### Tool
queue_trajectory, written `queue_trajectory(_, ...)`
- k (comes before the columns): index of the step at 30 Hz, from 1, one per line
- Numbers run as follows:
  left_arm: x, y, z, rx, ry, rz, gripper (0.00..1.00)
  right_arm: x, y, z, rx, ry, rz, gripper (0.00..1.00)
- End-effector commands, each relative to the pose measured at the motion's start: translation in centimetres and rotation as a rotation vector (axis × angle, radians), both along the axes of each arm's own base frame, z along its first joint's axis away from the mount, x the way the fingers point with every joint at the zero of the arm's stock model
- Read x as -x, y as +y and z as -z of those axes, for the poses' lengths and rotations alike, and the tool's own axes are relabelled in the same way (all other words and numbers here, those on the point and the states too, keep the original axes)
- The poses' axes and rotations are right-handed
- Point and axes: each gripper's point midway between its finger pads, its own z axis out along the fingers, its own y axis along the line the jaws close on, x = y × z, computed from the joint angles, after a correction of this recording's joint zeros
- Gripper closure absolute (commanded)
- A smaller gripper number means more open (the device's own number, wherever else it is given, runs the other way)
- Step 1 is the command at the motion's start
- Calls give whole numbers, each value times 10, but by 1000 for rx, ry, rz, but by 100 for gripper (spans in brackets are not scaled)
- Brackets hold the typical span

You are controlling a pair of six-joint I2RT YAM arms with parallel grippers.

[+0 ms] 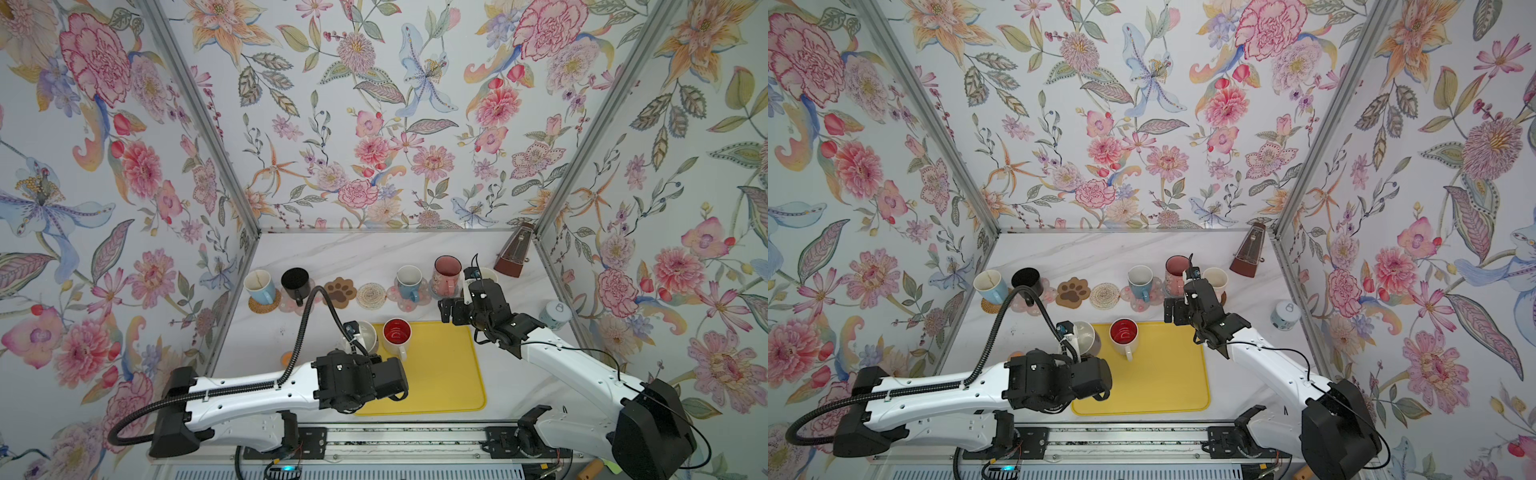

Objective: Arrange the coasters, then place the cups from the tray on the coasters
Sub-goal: 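Lift the white purple-handled mug with the left gripper toward the round woven coaster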

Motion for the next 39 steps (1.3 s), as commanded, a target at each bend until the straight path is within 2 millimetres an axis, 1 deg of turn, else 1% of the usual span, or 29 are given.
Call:
queue_trajectory(1,-33,17,-23,-70,-110,49,100,-4,0,-6,-10,6,14,1)
queue_trajectory(4,-55,24,-26,-72,-115,55,100,-6,0,-9,-7,6,20,1)
queue_trajectory(9,-92,40,-18,-107,-85,49,100,-7,-1,-10,9,22,28,1)
queue_trajectory(15,-128,52,-17,-61,-88,58,100,-8,-3,-14,18,28,44,1)
queue_trajectory(21,-159,60,-1,-82,-39,90,100,-5,-7,-9,27,50,62,1)
queue_trajectory(27,-191,78,12,-105,-18,70,100,-3,-12,-4,26,70,95,1)
queue_trajectory(33,-217,89,27,-116,9,65,100,5,-21,5,27,95,138,1)
queue_trajectory(38,-230,89,40,-133,31,79,100,9,-26,5,24,99,158,1)
queue_trajectory(39,-233,91,39,-136,28,75,100,9,-26,4,24,98,162,1)
